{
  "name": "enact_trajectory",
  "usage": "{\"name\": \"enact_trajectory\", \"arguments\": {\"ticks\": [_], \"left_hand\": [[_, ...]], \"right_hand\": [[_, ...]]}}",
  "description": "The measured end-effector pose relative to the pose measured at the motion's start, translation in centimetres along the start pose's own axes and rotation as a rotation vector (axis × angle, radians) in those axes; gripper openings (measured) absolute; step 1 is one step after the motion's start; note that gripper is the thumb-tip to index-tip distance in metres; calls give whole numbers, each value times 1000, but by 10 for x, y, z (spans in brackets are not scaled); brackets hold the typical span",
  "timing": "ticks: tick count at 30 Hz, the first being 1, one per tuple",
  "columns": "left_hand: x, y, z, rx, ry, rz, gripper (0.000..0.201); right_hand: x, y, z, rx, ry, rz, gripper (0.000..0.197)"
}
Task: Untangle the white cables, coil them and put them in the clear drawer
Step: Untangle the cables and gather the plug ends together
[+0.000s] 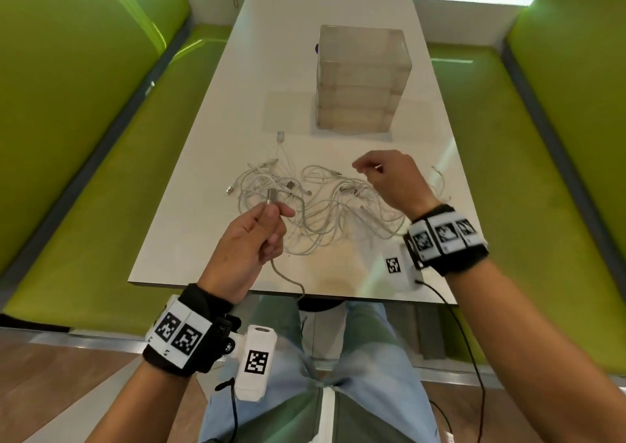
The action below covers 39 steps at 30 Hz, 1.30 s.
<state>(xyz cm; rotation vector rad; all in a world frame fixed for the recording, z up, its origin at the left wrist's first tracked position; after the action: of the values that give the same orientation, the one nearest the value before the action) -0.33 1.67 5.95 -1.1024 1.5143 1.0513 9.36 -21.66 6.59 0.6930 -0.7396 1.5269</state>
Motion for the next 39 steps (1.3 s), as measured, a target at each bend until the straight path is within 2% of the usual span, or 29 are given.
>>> {"name": "enact_trajectory", "arguments": {"ticks": [3,5,10,12,16,18,21,23,25,32,35,39], "left_hand": [[1,-2,-4,48,-48,-2,24],[0,-3,-4,58,-89,-16,25],[6,-9,0,-17,-100,28,29],[11,-15,-1,-51,-60,58,23],[7,-36,-13,-67,0,2,20],[2,-53,-22,-110,18,-23,22],[-1,-77,-37,-177,30,-37,23],[0,-87,-49,-175,17,-30,23],[3,-91,-58,-143,23,-20,26],[8,-84,-53,-3,258,18,31],[5,-81,-48,-26,274,-1,29],[-11,-82,-29,-133,429,-51,27]], "right_hand": [[-25,-34,-27,216,353,-26,26],[-40,-41,-42,315,489,-52,22],[-43,-40,-46,288,498,-52,16],[-39,-38,-38,244,417,-36,17],[-15,-30,-13,-21,18,35,14],[-1,-25,-1,-83,-165,43,12],[22,-16,5,14,-370,69,16],[33,-10,0,76,-466,60,17],[40,-6,-8,84,-537,36,19],[40,1,-25,97,-729,-53,22],[43,4,-30,160,-617,-38,24],[30,13,-36,439,-361,64,20]]}}
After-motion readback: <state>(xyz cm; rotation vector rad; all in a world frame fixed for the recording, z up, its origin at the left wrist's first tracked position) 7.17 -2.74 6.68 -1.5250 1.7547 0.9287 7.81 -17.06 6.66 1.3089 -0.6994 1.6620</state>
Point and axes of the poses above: each hand's wrist, its own y-axis away from the middle knuckle, its own z-axis out of the back of the hand, x = y × z, the point moved 3 cm from there along -y, towards the middle knuckle, and after that the axes turned 8 degrees about -y, right-handed, at the moved point
